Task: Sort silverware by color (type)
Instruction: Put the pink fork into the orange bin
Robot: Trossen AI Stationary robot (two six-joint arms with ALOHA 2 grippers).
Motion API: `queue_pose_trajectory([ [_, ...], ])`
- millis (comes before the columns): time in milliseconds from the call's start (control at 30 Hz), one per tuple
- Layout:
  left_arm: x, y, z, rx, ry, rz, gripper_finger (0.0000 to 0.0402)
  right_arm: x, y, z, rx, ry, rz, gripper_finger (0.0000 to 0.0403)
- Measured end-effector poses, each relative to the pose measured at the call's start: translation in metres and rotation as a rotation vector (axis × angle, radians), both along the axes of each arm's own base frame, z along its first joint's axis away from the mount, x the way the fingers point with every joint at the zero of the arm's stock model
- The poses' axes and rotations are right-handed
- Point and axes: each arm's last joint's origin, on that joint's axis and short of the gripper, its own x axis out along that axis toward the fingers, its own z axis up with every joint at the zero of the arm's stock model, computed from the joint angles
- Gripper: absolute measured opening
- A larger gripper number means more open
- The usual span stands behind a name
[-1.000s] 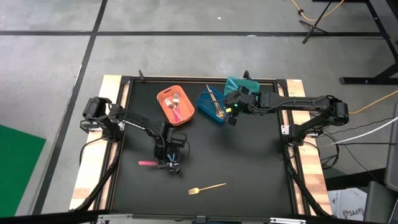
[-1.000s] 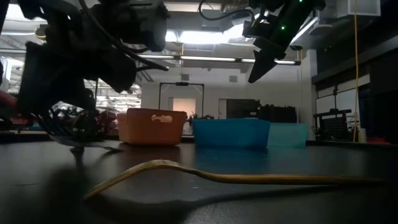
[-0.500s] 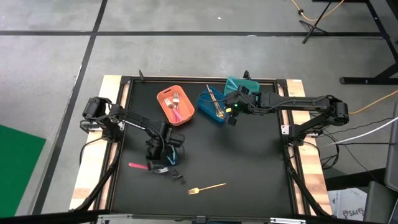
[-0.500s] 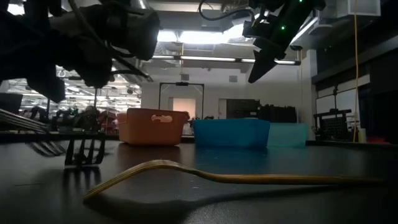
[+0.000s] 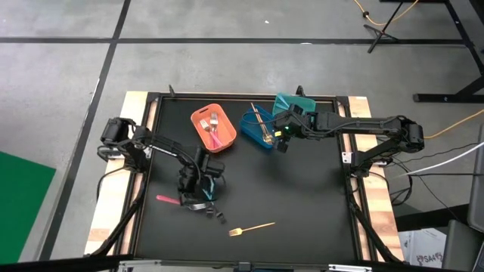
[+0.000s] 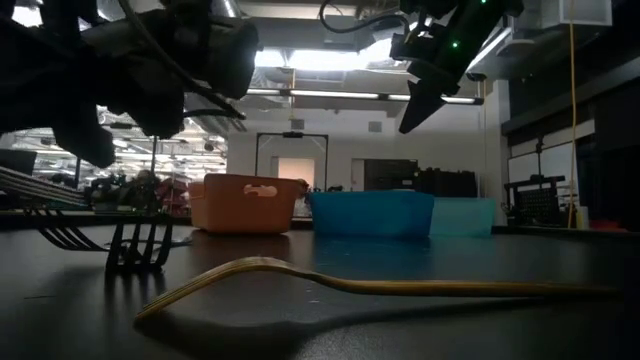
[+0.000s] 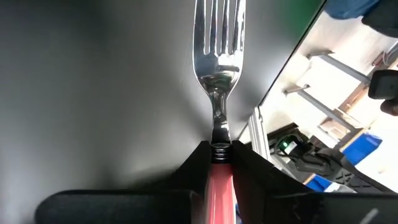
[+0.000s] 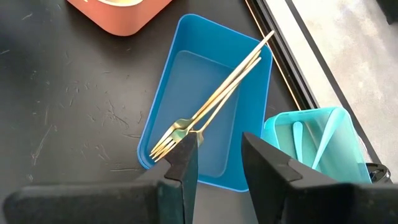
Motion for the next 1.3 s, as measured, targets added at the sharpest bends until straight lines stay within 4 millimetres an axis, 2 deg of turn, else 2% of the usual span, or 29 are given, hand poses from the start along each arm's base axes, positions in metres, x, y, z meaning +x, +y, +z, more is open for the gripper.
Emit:
queue_pose_trajectory([
  [333,0.016,0.004,-0.003,-0.013,-0.174,0.016,0.0041,0.0,0.0,0.0,0.0,0.0,0.0,0.0111],
  [500,0.031,0.002,-0.003,-0.012,-0.348,0.015,0.0041,0.0,0.0,0.0,0.0,0.0,0.0,0.0111],
  [667,0.047,0.005,-0.002,0.084,-0.527,0.029,0.0041,0.0,0.0,0.0,0.0,0.0,0.0,0.0111],
  [867,0.06,0.027,-0.001,0.278,-0.641,0.112,0.0041,0.0,0.0,0.0,0.0,0.0,0.0,0.0111],
  [1100,0.075,0.056,0.003,0.45,-0.708,0.349,0.0041,0.0,0.0,0.0,0.0,0.0,0.0,0.0111],
  [1300,0.073,0.074,0.018,0.534,-0.751,0.463,0.0041,0.0,0.0,0.0,0.0,0.003,0.0,0.0111],
])
